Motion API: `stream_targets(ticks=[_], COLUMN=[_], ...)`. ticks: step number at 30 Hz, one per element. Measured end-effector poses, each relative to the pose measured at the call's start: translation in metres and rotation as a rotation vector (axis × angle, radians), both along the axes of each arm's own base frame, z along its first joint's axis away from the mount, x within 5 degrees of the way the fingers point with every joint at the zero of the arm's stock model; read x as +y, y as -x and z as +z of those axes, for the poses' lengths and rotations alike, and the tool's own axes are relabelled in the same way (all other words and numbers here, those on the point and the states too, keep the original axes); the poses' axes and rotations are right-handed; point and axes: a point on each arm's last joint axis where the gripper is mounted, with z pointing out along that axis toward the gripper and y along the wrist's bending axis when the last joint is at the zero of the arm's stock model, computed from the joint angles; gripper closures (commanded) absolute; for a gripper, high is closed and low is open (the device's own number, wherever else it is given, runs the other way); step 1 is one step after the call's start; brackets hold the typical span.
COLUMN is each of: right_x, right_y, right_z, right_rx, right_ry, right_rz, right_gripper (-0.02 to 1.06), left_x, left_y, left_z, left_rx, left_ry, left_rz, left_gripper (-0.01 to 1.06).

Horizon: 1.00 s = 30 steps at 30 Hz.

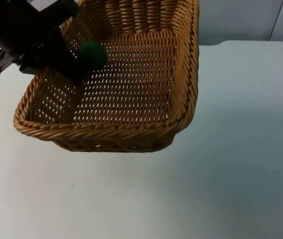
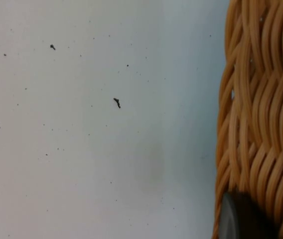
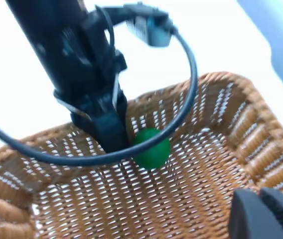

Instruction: Pick up the basket with the left hand and place the ball into the basket with the right hand.

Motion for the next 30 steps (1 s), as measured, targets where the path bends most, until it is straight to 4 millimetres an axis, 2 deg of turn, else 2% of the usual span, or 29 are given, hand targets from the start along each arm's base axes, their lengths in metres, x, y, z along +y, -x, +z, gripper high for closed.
stream_targets(ticks=[4, 5, 8, 10, 13, 21, 23, 25, 26, 30], right_x=[-0.021, -0.021, -0.035, -0.038, -0.044, -0.047, -0.047, -0.048, -0.048, -0.047], right_y=[0.027, 0.027, 0.046, 0.05, 0.058, 0.064, 0.064, 0.064, 0.064, 0.064], right_z=[0.037, 0.037, 0.058, 0.062, 0.067, 0.062, 0.062, 0.062, 0.062, 0.062], right_rx=[-0.05, -0.05, -0.082, -0.082, -0.072, -0.006, -0.002, 0.001, 0.002, 0.001], right_ry=[-0.057, -0.057, -0.096, -0.103, -0.106, -0.061, -0.062, -0.062, -0.062, -0.064], right_rz=[-0.031, -0.031, -0.051, -0.056, -0.06, -0.061, -0.066, -0.068, -0.069, -0.07], right_gripper=[1.04, 1.04, 1.04, 1.04, 1.04, 1.04, 1.04, 1.04, 1.04, 1.04], left_x=[0.0, 0.0, 0.004, 0.005, 0.007, 0.011, 0.01, 0.01, 0.01, 0.009], left_y=[0.0, 0.0, -0.003, -0.005, -0.012, -0.025, -0.026, -0.026, -0.025, -0.026], left_z=[0.0, 0.0, -0.013, -0.019, -0.043, -0.082, -0.096, -0.101, -0.106, -0.112], left_rx=[-0.002, -0.002, 0.014, 0.02, 0.036, 0.038, 0.049, 0.059, 0.066, 0.079], left_ry=[-0.006, -0.006, -0.065, -0.078, -0.119, -0.173, -0.169, -0.167, -0.165, -0.159], left_rz=[-0.005, -0.005, -0.003, 0.004, 0.032, 0.103, 0.091, 0.087, 0.082, 0.086], left_gripper=[1.05, 1.05, 1.05, 1.05, 1.05, 1.04, 0.98, 0.83, 0.83, 0.36])
